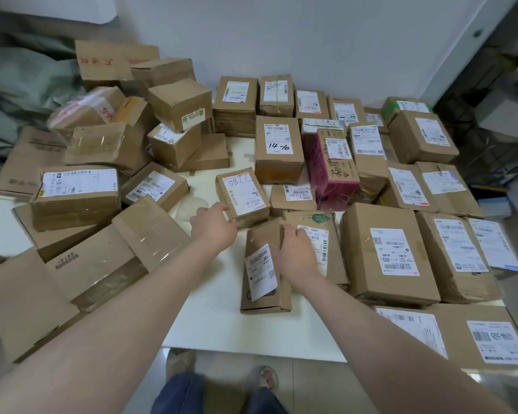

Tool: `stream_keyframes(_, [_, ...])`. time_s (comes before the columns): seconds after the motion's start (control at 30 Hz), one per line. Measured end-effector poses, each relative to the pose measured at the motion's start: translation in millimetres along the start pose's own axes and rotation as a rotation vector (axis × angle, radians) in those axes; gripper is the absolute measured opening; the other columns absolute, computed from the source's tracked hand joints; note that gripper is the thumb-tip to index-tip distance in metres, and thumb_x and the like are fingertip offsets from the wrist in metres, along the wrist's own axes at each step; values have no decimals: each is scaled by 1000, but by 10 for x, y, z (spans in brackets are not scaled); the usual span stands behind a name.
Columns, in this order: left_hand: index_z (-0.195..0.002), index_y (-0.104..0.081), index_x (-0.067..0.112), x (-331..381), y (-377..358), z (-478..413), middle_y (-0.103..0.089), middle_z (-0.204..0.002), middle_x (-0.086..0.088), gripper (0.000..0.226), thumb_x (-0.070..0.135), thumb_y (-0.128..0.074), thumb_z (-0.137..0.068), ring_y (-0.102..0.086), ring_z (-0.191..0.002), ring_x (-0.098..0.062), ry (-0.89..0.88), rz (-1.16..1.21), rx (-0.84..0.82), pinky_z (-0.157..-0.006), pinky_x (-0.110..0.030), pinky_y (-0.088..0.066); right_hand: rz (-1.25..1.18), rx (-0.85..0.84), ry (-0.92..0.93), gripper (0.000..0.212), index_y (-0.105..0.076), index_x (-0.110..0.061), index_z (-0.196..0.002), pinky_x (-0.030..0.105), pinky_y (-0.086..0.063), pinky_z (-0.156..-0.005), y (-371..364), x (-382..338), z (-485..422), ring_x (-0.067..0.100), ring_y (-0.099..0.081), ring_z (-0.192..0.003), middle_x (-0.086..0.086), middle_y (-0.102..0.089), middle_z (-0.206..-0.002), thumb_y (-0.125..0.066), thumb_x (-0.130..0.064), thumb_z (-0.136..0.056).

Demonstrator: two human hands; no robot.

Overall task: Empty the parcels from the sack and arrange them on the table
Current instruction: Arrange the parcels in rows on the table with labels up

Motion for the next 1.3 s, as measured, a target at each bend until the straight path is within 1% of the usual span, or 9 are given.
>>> stream_keyframes(0.1, [-139, -47, 27, -1, 167, -121, -45, -138, -13, 42, 28, -50, -97, -37, -131, -31, -84, 0, 12, -99, -36, -39, 253, 27, -40, 64, -26, -8, -146, 35, -44, -97, -98, -168, -73, 31, -38, -127, 17, -38, -140, -55, -6, -89])
stream_keyframes(0.37, [-142, -43, 30, -165, 852, -783, -45, -139, -13, 46, 27, -52, -97, -35, -133, -29, -203, 55, 0, -102, -38, -39, 250, -25, -329, 47, -31, -4, -139, 39, -47, -88, -167, -605, -392, 35, -48, -125, 21, -33, -145, -48, -7, -95])
stream_keyframes(0.5, [-149, -29, 24, -136, 1314, -1246, -32, -145, -16, 65, 26, -61, -93, -34, -133, -35, -221, 77, 32, -105, -43, -37, 123, 215, -243, 41, -44, -7, -131, 33, -42, -72, 56, -1091, -742, 32, -55, -110, 15, -46, -132, -50, -8, -91])
stream_keyframes(0.6, [-153, -15, 19, -38, 1702, -1678, -22, -149, -18, 84, 27, -68, -88, -25, -137, -35, -220, 111, 113, -107, -42, -34, 10, 291, -76, 36, -51, -13, -129, 32, -44, -78, 204, -1576, -1078, 29, -55, -108, 10, -49, -127, -51, -12, -93])
stream_keyframes(0.77, [-154, -9, 16, 260, 1859, -2208, -4, -156, -21, 102, 41, -75, -80, -6, -144, -37, -242, 26, 175, -117, -45, -19, -65, 180, 84, 38, -54, -18, -130, 40, -50, -94, 101, -1905, -1458, 21, -57, -111, 3, -51, -129, -54, -16, -92])
stream_keyframes(0.9, [-154, -7, 21, 381, 1807, -2639, 0, -157, -21, 110, 46, -78, -75, -1, -146, -37, -233, 17, 135, -120, -45, -13, -146, 71, -40, 42, -49, -18, -135, 34, -50, -90, 127, -1751, -1906, 18, -58, -105, 0, -54, -127, -58, -21, -94])
stream_keyframes(1.07, [-146, -33, 33, 290, 1867, -2971, -32, -144, -9, 82, 53, -71, -76, -48, -121, -26, -237, 228, 57, -98, -37, -46, -716, 74, -214, 50, -44, -16, -140, 35, -57, -85, 280, -1782, -2527, 16, -61, -100, -2, -58, -115, -59, -34, -96])
stream_keyframes(1.2, [-132, -49, 30, 402, 1757, -3044, -56, -125, 3, 56, 59, -55, -85, -60, -107, -21, -146, 570, -140, -83, -32, -53, -1211, -139, -188, 89, -36, -24, -148, 45, -56, -91, 167, -2068, -2873, 24, -63, -115, 4, -53, -140, -69, -63, -76])
stream_keyframes(1.3, [-115, -57, 28, 533, 1420, -3006, -62, -119, -4, 41, 58, -48, -88, -65, -100, -28, 15, 754, -339, -78, -41, -59, -1440, -250, -79, 86, -36, -25, -147, 53, -52, -94, 221, -2241, -3003, 29, -62, -118, 8, -57, -140, -72, -56, -76])
Point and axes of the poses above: each hand's wrist, its own z-axis away from the middle knuckle, its own y-axis out of the back of the hand, x = y × z, the point moved 9 cm from there along -z, towards the middle knuckle
